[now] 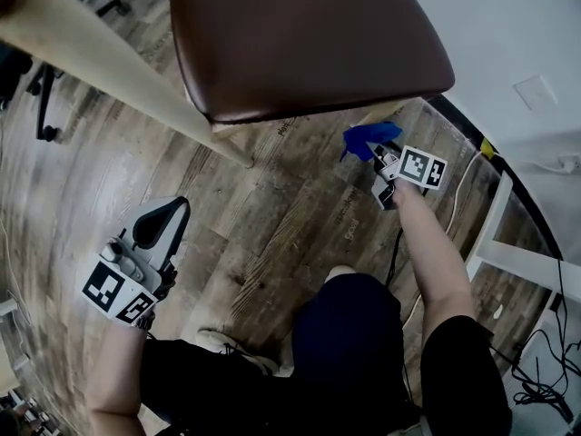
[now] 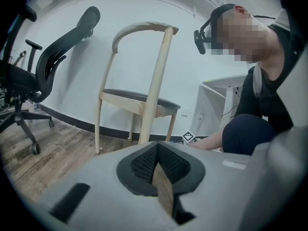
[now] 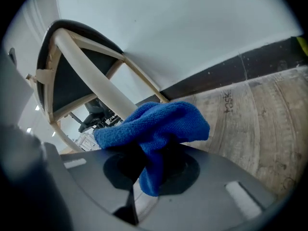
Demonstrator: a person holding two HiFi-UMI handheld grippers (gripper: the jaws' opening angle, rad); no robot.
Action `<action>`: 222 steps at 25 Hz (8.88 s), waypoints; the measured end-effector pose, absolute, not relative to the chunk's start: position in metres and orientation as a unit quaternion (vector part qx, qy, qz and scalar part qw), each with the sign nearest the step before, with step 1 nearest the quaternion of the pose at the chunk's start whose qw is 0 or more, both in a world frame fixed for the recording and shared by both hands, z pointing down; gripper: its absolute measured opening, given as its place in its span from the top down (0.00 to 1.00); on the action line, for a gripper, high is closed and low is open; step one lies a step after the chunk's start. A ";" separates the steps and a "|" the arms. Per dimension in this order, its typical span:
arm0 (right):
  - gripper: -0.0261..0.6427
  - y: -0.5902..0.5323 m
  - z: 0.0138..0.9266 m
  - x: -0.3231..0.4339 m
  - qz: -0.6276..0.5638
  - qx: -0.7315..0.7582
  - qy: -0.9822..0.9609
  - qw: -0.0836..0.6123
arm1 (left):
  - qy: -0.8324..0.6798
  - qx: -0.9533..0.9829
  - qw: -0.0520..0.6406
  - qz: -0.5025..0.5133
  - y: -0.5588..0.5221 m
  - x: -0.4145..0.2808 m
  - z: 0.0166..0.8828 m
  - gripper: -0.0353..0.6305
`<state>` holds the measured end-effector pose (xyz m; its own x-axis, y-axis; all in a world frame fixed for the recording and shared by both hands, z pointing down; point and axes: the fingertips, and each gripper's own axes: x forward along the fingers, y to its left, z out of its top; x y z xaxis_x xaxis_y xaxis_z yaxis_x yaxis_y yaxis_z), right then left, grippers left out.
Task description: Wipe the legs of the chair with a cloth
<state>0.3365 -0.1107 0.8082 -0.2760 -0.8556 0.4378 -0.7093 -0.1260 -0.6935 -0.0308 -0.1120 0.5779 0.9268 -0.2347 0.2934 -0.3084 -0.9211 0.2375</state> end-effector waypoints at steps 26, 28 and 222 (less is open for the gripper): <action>0.86 -0.107 0.810 0.338 -0.450 -0.611 0.651 -0.026 | -0.137 0.972 0.154 0.116 -0.118 -0.032 0.578 0.95; 0.86 -0.108 0.781 0.335 -0.422 -0.610 0.669 -0.039 | -0.132 0.974 0.151 0.108 -0.117 -0.031 0.573 0.95; 0.86 -0.109 0.813 0.337 -0.405 -0.666 0.618 -0.105 | -0.194 0.962 0.186 0.048 -0.133 -0.078 0.550 0.95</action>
<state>0.3375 -0.1092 0.8133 -0.0921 -0.7381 0.6684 -0.9077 -0.2138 -0.3611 -0.0782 -0.1335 0.5498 0.9202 -0.3549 0.1649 -0.3908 -0.8553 0.3401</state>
